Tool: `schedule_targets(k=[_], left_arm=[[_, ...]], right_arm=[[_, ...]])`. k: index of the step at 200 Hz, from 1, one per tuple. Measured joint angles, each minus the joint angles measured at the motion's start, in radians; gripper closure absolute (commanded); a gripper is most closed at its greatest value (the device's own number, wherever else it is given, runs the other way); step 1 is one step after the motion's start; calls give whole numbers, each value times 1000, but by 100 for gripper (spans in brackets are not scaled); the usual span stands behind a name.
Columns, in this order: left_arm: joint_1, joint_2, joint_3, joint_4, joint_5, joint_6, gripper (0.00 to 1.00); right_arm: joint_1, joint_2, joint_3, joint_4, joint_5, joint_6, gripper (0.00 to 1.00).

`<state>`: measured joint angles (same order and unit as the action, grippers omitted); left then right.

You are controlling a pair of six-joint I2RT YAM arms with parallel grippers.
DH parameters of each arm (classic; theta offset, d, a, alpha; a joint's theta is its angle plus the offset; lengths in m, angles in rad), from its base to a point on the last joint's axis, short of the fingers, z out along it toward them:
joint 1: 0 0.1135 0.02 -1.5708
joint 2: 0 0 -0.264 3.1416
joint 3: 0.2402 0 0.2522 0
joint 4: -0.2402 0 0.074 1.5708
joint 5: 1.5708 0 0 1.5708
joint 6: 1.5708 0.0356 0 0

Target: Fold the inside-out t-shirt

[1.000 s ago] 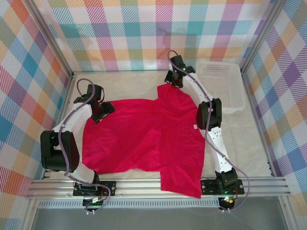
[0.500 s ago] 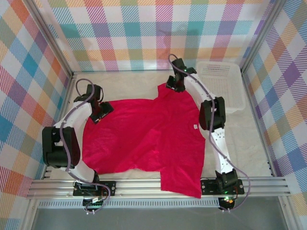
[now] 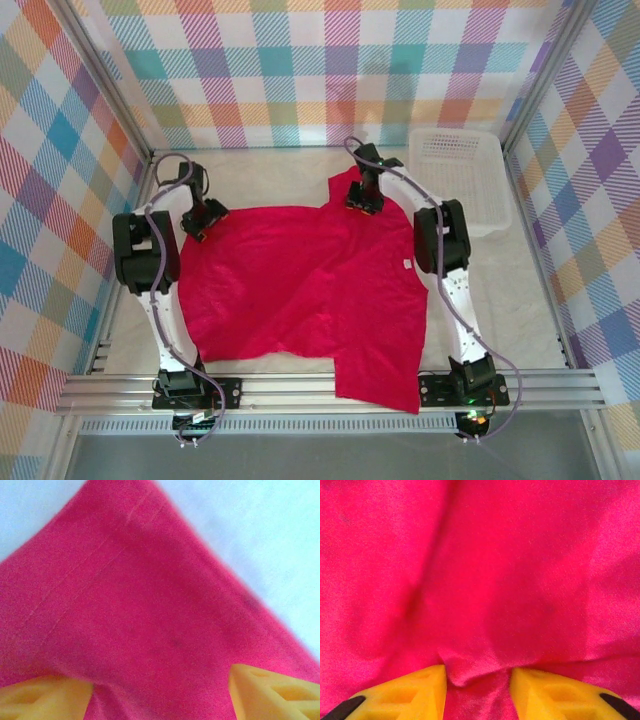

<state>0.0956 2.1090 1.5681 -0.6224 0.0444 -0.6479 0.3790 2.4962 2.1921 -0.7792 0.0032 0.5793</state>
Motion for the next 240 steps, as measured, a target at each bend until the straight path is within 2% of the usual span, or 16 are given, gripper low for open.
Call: schedule_targets(k=[40, 64, 83, 97, 125, 157, 176, 189, 204, 240], left_arm=[[32, 162, 251, -11, -8, 2, 28], [36, 245, 399, -42, -26, 17, 28], [36, 241, 409, -58, -41, 34, 27], [30, 190, 357, -56, -64, 39, 27], [8, -73, 124, -60, -101, 40, 27], [-59, -473, -176, -13, -59, 25, 26], [-88, -602, -362, 43, -7, 3, 25], [-86, -605, -460, 59, 1, -8, 24], [-74, -538, -526, 61, 0, -16, 24], [-11, -362, -514, 76, -10, -18, 24]], right_arm=[[-31, 316, 541, -40, -23, -19, 56], [-60, 333, 566, -28, -48, -19, 54], [-71, 288, 494, -14, -72, -27, 49], [-76, 245, 453, -42, -85, -48, 45], [-54, 89, 323, -103, -100, -99, 42], [39, -259, -69, -69, -98, -121, 42], [95, -446, -351, 0, -106, -100, 41], [107, -528, -524, 46, -109, -81, 40], [93, -554, -663, 74, -95, -59, 40], [38, -492, -792, 114, -49, -29, 42]])
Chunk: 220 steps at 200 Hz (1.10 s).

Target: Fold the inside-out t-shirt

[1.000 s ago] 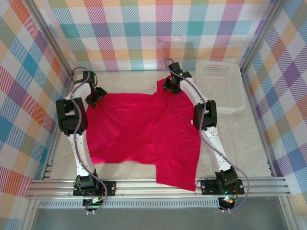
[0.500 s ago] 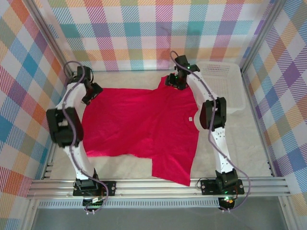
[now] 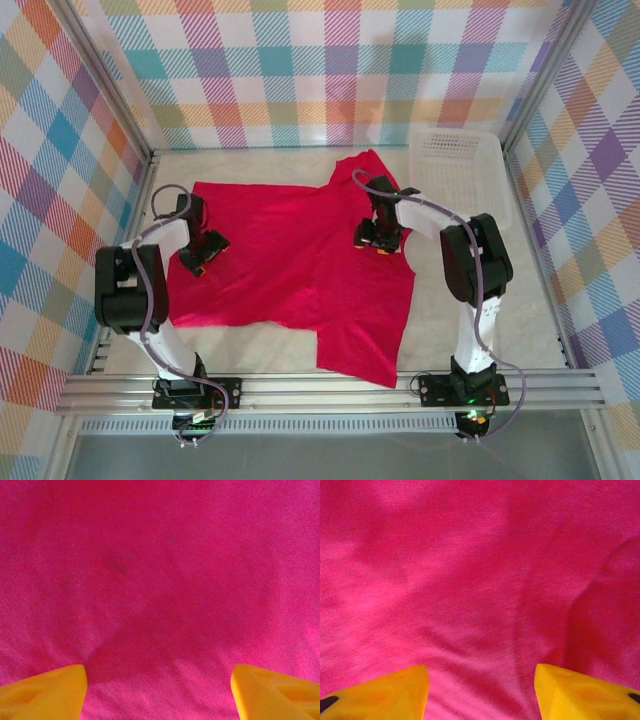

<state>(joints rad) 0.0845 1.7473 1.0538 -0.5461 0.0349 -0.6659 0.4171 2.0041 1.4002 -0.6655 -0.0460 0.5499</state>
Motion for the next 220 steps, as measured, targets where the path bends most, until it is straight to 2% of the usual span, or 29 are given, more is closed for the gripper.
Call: schedule_targets(k=[34, 55, 97, 118, 137, 153, 185, 220], left_arm=[[97, 18, 32, 19, -24, 1, 24], [127, 30, 36, 21, -36, 0, 25], [109, -2, 43, -7, -89, -3, 25], [57, -68, 71, -31, -132, -3, 24], [-15, -84, 155, -27, -137, 0, 24], [-54, -38, 262, -24, -118, 2, 25], [-72, 219, 525, -22, -59, 5, 26], [-70, 518, 742, -63, -24, 10, 26]], right_arm=[[-38, -24, -58, 57, 8, 27, 42], [-62, -47, -87, 70, 12, 40, 42], [-68, -51, -66, 30, 8, 45, 41], [-44, -51, -9, -16, 5, 41, 40], [-27, -38, 100, -48, 8, 33, 40], [-17, 15, 235, -70, 21, 14, 39], [-36, 219, 521, -100, 71, -27, 39], [-59, 540, 922, -221, 92, -62, 40]])
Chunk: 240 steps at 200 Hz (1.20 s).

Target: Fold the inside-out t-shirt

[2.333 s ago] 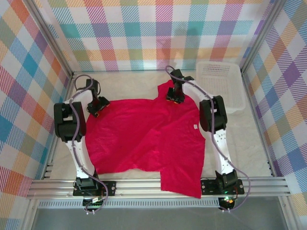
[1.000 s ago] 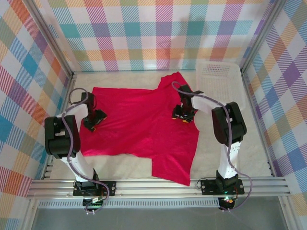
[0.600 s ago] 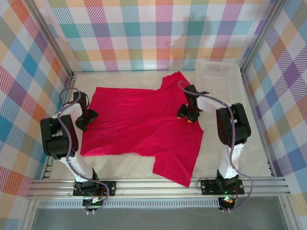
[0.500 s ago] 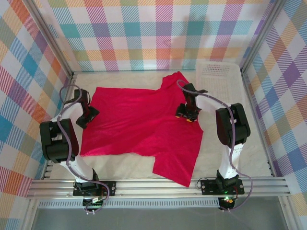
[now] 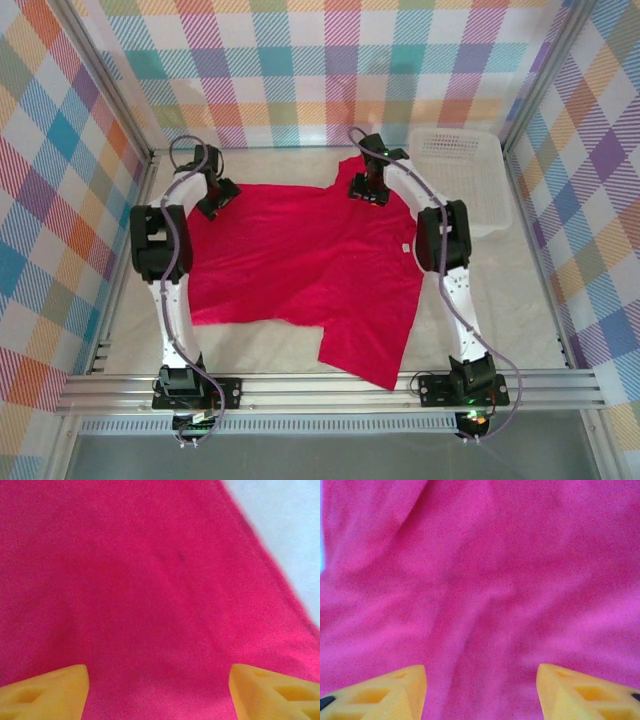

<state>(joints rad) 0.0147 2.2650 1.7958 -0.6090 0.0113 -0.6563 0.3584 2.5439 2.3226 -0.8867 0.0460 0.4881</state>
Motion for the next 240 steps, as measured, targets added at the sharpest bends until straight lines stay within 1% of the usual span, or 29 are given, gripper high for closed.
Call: schedule_targets(k=[10, 20, 37, 49, 84, 129, 143, 153, 168, 187, 201, 210, 227, 240], left_arm=[[1, 36, 67, -41, 1, 1, 26], [2, 58, 133, -44, 11, 1, 26], [8, 130, 234, -46, 30, 0, 29], [18, 187, 299, -58, 39, -3, 31], [60, 262, 433, -58, 103, -12, 34], [86, 356, 599, -59, 138, -13, 33], [86, 356, 610, -74, 137, -11, 32], [84, 341, 588, -80, 126, -7, 32], [75, 255, 468, -97, 90, -3, 31], [66, 48, 232, -126, 29, -2, 31], [59, -153, 51, -146, -10, -6, 32], [58, -313, -64, -160, -34, -10, 32], [58, -600, -254, -176, -83, -11, 30], [64, -784, -382, -193, -102, -13, 32]], right_arm=[[-6, 86, 123, -44, -1, -4, 40], [-11, 129, 225, -76, -19, -4, 40], [-17, 179, 318, -80, -68, 0, 43], [-26, 206, 332, -76, -104, 7, 45], [-55, 239, 372, -6, -235, 68, 46], [-82, 274, 402, 104, -340, 126, 42], [-86, 274, 402, 109, -364, 125, 41], [-87, 270, 399, 108, -379, 119, 41], [-83, 226, 344, 93, -385, 95, 42], [-64, 81, 171, 61, -372, 62, 42], [-35, -90, -12, 50, -338, 39, 41], [-9, -203, -122, 47, -312, 27, 41], [53, -446, -367, 83, -258, 19, 41], [102, -620, -546, 110, -213, 20, 41]])
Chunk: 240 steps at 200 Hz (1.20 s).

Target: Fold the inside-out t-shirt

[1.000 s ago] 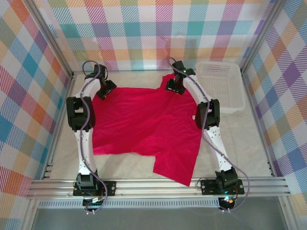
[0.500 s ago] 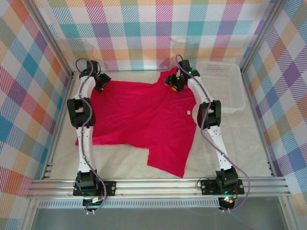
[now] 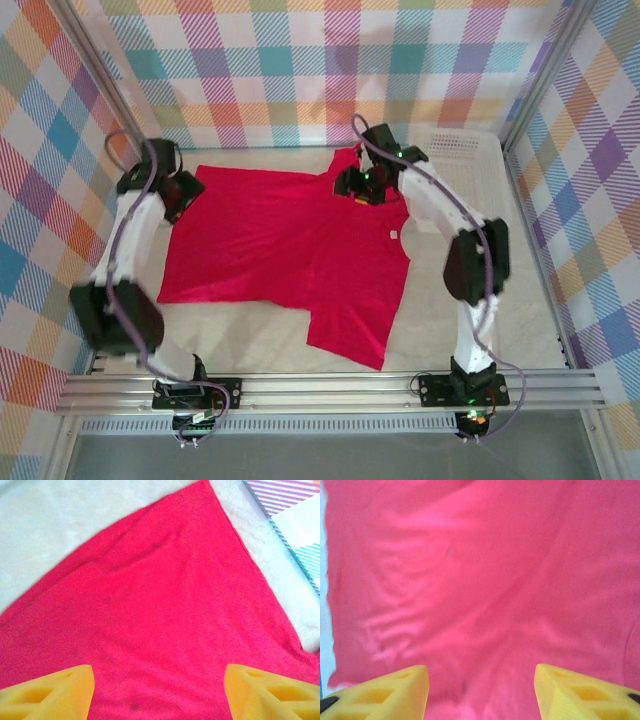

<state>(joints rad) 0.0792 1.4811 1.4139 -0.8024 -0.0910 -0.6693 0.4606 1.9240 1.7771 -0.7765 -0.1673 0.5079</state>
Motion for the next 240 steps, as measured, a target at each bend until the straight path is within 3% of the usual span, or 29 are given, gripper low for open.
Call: schedule_targets(k=[25, 67, 113, 167, 180, 225, 240], left_arm=[[81, -175, -220, -57, -3, 3, 37], [265, -100, -447, -94, 26, 20, 39], [376, -81, -523, -54, 60, 26, 43], [385, 2, -557, 60, 122, -2, 45], [385, 22, -561, 84, 127, -12, 50], [386, 68, -580, 153, 127, -21, 89], [386, 65, -586, 160, 132, -21, 95]], right_arm=[[75, -269, -344, 51, 86, 18, 42], [88, -461, -719, 45, 166, 76, 43], [118, -578, -842, 32, 187, 134, 43], [242, -556, -884, 29, 188, 212, 43], [279, -555, -893, 31, 190, 235, 43], [419, -556, -959, 20, 198, 337, 43], [459, -566, -987, 8, 202, 375, 43]])
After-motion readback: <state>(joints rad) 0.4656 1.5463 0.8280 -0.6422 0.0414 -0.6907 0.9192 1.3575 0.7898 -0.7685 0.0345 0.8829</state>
